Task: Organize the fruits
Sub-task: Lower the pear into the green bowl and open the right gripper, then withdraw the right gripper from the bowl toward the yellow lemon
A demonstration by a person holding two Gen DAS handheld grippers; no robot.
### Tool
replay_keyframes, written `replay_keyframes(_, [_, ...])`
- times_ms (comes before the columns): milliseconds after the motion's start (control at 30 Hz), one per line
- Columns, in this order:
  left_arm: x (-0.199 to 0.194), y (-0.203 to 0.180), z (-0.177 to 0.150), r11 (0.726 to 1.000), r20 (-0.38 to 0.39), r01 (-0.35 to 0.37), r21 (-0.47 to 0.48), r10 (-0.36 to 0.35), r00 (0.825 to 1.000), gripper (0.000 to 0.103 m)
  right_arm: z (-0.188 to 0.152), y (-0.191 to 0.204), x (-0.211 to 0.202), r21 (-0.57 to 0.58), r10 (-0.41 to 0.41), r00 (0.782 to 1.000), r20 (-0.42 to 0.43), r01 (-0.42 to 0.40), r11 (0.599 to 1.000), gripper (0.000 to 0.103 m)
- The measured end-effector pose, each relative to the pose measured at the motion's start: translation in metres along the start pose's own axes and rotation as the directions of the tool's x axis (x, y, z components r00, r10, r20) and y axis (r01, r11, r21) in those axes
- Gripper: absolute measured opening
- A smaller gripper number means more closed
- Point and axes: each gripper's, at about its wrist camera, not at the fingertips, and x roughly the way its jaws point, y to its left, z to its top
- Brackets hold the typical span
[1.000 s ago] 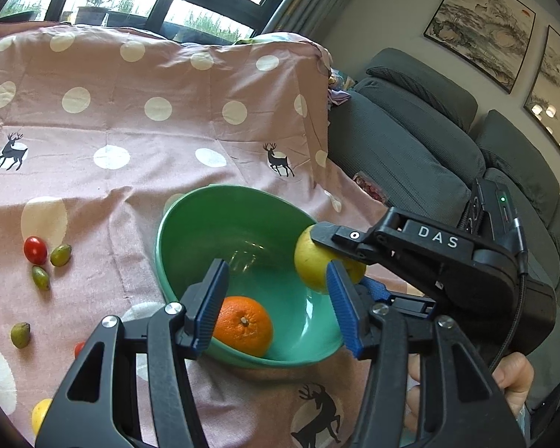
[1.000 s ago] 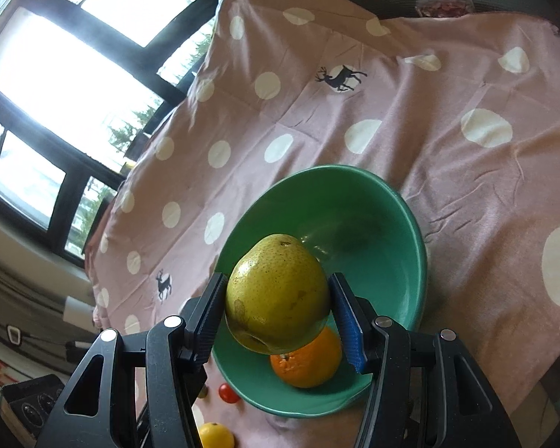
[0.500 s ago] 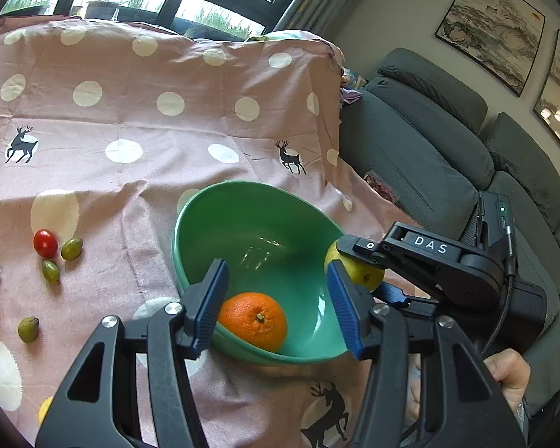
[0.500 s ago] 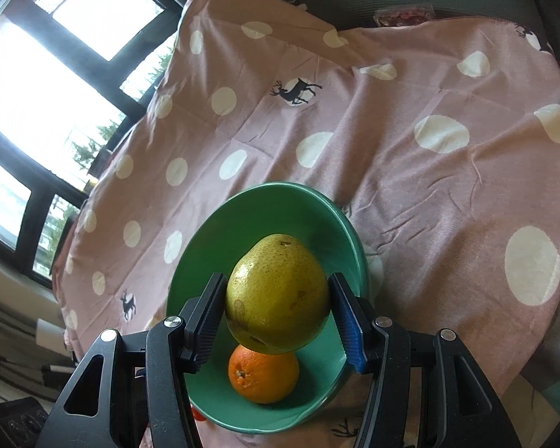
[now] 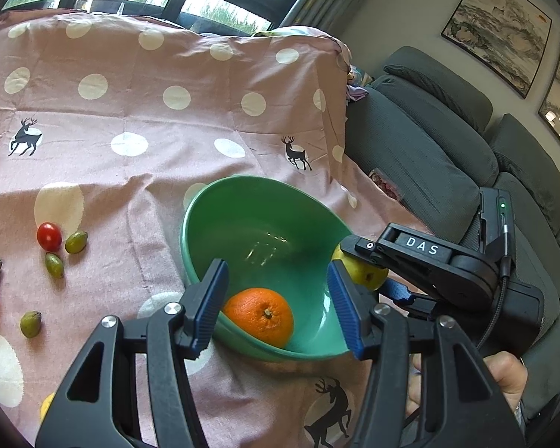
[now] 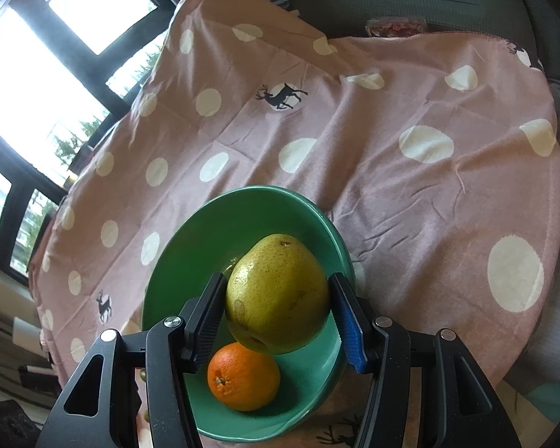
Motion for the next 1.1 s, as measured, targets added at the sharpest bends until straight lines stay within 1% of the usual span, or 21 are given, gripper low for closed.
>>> replay_keyframes(367, [-0.004,0.01,-0.001,0.999,-0.014,-0.014,-0.036,0.014,1.0,0.057,-0.003,0.009,0.003,-0.05,-0.072,0.997,0.027,0.074,0.996,0.057])
replay_keyframes(633, [-0.008,0.013,-0.001,0.999,-0.016,-0.03,-0.044,0.029,0.999,0.059,-0.007,0.02,0.007,-0.116,-0.151,0.987,0.047,0.155,0.981,0.057])
replay_keyframes(733, [-0.01,0.015,-0.001,0.998,-0.016,-0.034,-0.046,0.033,0.999,0.059,-0.007,0.022,0.004,-0.124,-0.135,0.989,0.065,0.143,0.982,0.057])
replay_keyframes(900, [-0.014,0.018,0.0,0.998,-0.018,-0.053,-0.044,0.053,0.998,0.06,-0.009,0.03,0.0,-0.147,-0.142,0.986,0.082,0.153,0.977,0.057])
replay_keyframes(1000, [-0.017,0.021,0.0,0.996,-0.026,-0.08,-0.044,0.079,0.997,0.06,-0.01,0.033,-0.003,-0.154,-0.119,0.989,0.082,0.131,0.979,0.057])
replay_keyframes(1100, [-0.022,0.024,0.001,0.993,-0.026,-0.11,-0.042,0.109,0.994,0.061,-0.012,0.038,-0.009,-0.157,-0.08,0.994,0.079,0.091,0.983,0.057])
